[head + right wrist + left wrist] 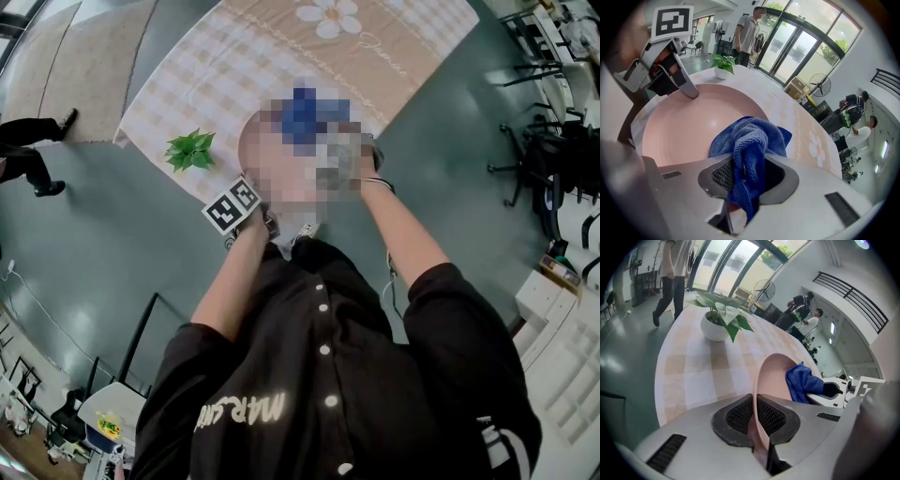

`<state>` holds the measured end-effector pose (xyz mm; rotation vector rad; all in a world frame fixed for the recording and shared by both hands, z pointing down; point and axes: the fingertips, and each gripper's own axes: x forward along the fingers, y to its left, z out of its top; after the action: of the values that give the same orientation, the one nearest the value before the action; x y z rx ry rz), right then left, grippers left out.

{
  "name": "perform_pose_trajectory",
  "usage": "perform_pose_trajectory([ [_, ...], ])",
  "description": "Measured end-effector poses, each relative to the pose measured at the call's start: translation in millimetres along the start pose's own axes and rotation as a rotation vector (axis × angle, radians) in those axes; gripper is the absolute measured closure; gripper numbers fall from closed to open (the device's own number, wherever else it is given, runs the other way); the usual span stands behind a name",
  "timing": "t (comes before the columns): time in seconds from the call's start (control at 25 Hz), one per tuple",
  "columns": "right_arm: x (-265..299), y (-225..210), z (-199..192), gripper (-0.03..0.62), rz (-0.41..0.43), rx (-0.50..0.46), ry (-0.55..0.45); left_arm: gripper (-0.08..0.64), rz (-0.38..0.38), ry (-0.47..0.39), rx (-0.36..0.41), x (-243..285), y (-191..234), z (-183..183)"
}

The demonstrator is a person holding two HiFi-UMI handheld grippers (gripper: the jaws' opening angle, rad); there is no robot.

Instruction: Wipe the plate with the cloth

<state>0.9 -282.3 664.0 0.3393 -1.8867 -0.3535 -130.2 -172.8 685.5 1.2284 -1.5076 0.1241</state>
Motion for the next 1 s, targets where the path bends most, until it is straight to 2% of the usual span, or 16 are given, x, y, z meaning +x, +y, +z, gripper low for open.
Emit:
perform_pose_trajectory([
  [0.24, -21, -8, 23, 0.483, -0.04, 0.114, -0.109, 0.529, -0.037, 0.007, 0.007, 0, -1, 0],
  [0.44, -36, -6, 62, 0.483, -0.028, 0.155, -0.208, 0.53, -0.045, 0.013, 0.012, 0, -1, 0],
  [0.72, -31, 19, 106, 0.483, 0.093, 0.185, -0.293, 0.529, -0.063, 0.02, 0.008, 1, -1, 0],
  [1.0, -12, 45, 124, 0.483, 0.185, 0.206, -0.293, 0.529, -0.081, 0.028, 0.01, -1, -2, -1],
])
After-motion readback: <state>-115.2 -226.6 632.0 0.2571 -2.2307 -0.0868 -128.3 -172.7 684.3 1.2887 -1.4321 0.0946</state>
